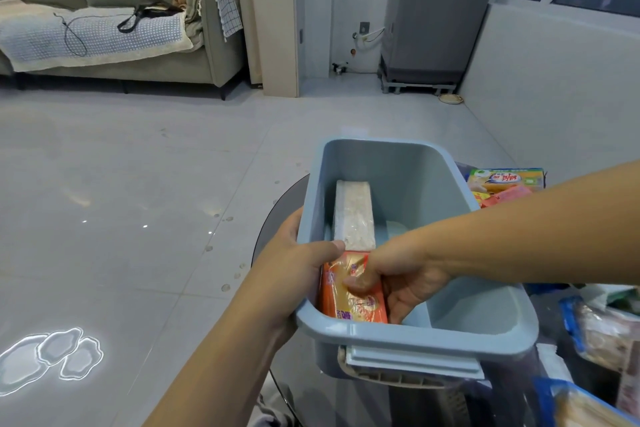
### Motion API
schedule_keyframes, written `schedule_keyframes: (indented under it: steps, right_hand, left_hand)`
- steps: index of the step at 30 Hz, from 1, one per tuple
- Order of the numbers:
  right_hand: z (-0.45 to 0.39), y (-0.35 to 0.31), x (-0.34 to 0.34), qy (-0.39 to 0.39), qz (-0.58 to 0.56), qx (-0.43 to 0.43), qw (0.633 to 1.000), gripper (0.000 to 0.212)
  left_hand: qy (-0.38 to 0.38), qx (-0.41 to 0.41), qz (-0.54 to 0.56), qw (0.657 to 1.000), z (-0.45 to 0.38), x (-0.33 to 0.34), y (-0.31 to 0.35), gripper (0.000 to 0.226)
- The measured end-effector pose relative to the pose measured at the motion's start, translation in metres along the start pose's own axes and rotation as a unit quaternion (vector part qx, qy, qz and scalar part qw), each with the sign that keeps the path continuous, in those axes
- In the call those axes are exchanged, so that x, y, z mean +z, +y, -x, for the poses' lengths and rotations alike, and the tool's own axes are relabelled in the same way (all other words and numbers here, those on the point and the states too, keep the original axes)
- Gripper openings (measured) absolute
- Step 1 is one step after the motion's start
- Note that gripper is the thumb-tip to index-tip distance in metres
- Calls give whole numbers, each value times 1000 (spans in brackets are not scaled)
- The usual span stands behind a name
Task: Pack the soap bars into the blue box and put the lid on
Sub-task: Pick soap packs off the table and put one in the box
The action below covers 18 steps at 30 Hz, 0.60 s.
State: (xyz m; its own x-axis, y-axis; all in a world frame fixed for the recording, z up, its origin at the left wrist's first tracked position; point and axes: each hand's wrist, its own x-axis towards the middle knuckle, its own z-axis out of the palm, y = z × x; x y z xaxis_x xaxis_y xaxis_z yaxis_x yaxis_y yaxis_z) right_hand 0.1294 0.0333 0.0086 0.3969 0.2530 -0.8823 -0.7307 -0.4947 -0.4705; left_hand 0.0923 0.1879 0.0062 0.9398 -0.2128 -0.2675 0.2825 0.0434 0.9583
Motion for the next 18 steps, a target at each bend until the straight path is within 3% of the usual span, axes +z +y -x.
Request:
schedule_keyframes:
  steps: [18]
  right_hand:
    - [-18,-5,-10,-12,3,74,997,41]
  left_hand:
    - [-10,13,15,1000,-6,-5,-6,49]
